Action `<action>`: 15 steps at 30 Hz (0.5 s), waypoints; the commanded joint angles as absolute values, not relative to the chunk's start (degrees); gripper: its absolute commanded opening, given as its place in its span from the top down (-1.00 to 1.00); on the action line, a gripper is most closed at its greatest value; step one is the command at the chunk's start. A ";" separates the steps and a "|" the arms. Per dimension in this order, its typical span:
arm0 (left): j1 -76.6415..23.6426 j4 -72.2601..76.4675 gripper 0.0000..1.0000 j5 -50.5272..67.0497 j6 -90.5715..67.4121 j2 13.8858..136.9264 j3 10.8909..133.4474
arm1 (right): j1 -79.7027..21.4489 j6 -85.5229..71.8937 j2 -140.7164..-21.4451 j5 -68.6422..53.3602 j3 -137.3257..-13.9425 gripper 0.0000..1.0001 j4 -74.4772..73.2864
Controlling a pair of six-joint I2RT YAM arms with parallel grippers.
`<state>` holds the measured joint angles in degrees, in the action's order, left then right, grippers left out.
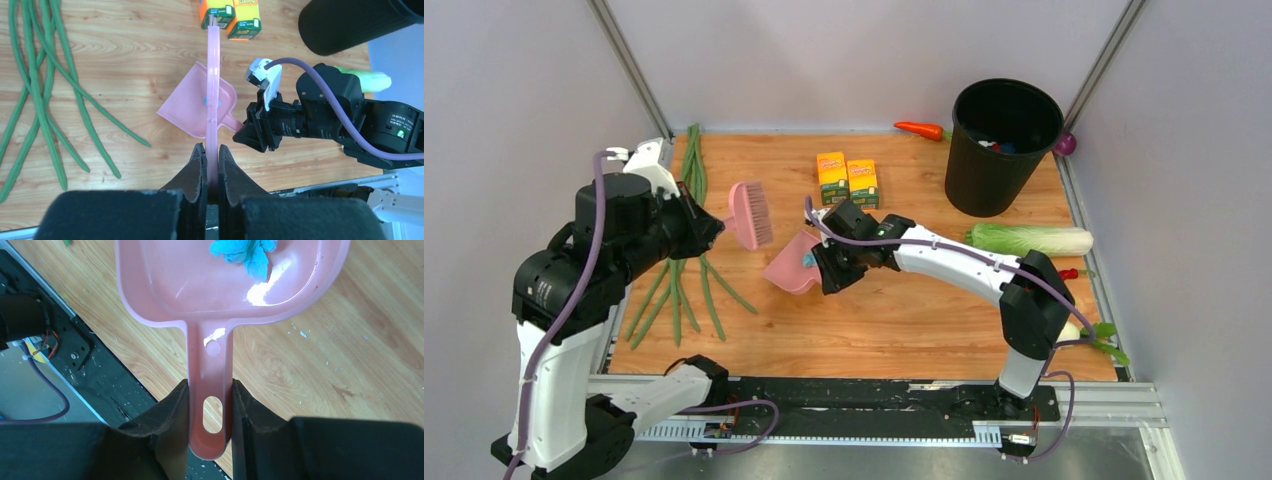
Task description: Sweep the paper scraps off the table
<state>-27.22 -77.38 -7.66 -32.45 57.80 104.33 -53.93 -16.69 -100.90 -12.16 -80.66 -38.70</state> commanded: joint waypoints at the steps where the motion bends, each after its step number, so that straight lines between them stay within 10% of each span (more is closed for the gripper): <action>1: -27.07 -80.33 1.00 -11.16 -34.45 56.17 106.00 | -53.97 -18.37 -97.91 -10.37 -85.68 1.00 -38.05; 15: -27.16 -82.70 1.00 -10.81 -35.77 51.07 100.99 | -53.96 -22.23 -91.24 -7.39 -90.97 1.00 -42.10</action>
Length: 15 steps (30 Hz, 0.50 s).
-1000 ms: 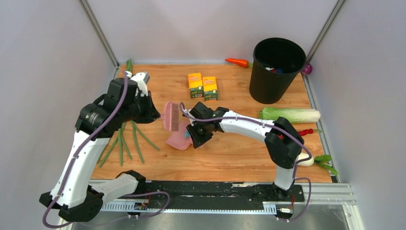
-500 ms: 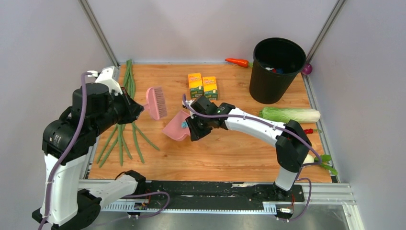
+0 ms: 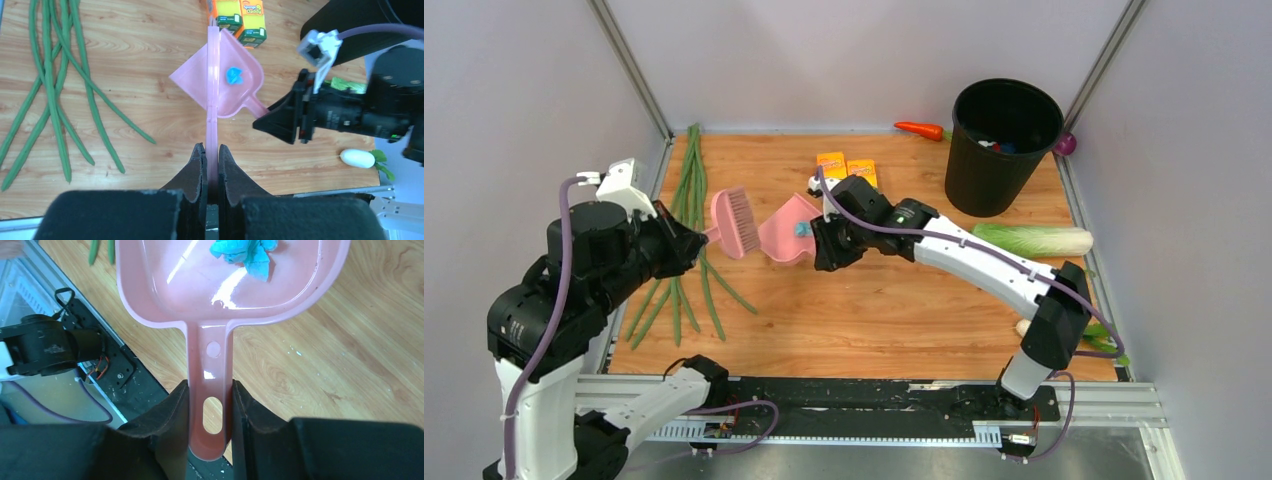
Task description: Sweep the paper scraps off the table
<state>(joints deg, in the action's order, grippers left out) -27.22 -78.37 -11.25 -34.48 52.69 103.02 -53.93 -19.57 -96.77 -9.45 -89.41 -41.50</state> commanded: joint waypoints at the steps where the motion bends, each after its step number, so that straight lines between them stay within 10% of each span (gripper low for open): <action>1: -27.07 -82.88 1.00 -10.64 -35.77 50.98 100.64 | -53.96 -22.58 -90.36 -6.69 -90.97 1.00 -42.01; 15: -27.07 -82.88 1.00 -8.97 -34.10 54.40 103.36 | -46.77 -27.77 -89.73 -3.87 -104.14 1.00 -47.63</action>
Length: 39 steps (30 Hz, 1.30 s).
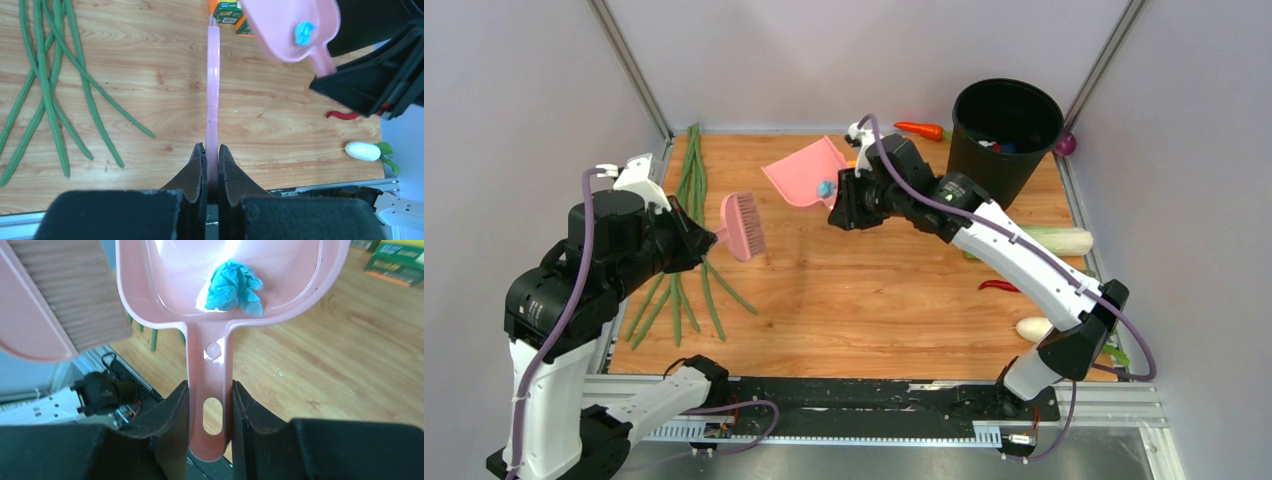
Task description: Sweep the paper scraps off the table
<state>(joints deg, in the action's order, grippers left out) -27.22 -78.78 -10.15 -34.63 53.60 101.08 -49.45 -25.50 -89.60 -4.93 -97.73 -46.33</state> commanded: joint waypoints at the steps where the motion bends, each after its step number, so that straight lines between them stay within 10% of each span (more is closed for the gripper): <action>1: -27.16 -82.45 1.00 -8.79 -34.19 54.40 103.53 | -46.15 -27.51 -90.00 -4.04 -105.11 1.00 -47.98; 39: -27.07 -88.06 1.00 -8.61 -38.85 47.90 104.06 | 3.42 -42.97 -95.71 -40.60 -116.10 1.00 -38.42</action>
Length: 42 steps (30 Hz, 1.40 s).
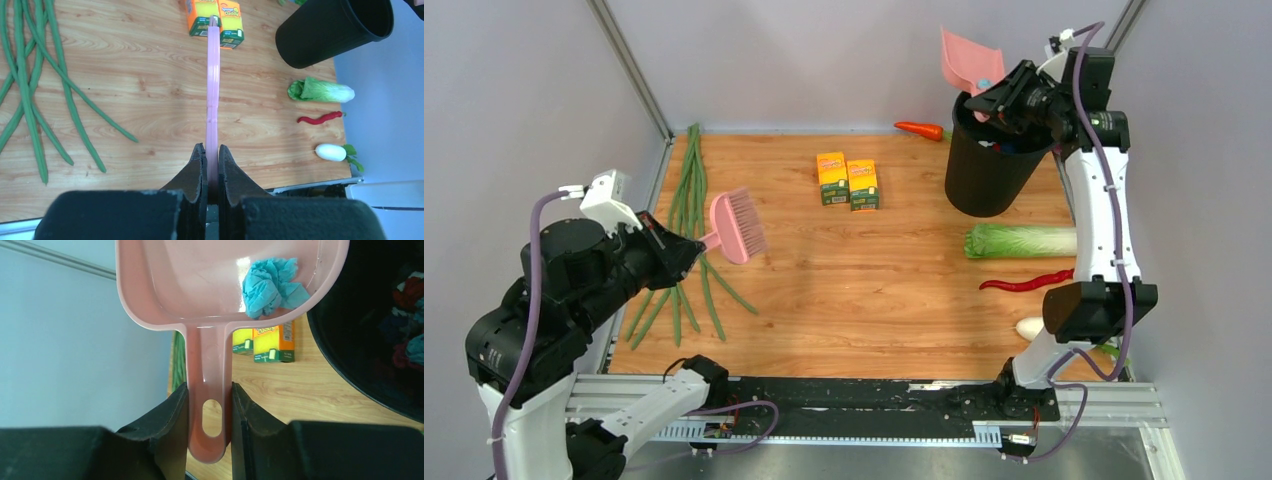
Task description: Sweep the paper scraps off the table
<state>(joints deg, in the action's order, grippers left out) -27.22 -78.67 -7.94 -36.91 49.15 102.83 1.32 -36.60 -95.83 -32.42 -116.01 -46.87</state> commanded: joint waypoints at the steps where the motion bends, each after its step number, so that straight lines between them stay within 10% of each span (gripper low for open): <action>1: -27.16 -88.33 1.00 -8.53 -39.02 47.90 103.98 | 3.95 -43.85 -95.80 -41.39 -116.10 1.00 -37.36; 22: -27.16 -84.38 1.00 -8.79 -40.87 46.93 99.49 | 15.38 -96.90 -88.69 -55.72 -81.94 1.00 27.27; 42: -27.16 -79.90 1.00 -7.47 -38.14 50.54 99.23 | 13.36 -145.98 -94.04 -28.58 -59.41 1.00 85.59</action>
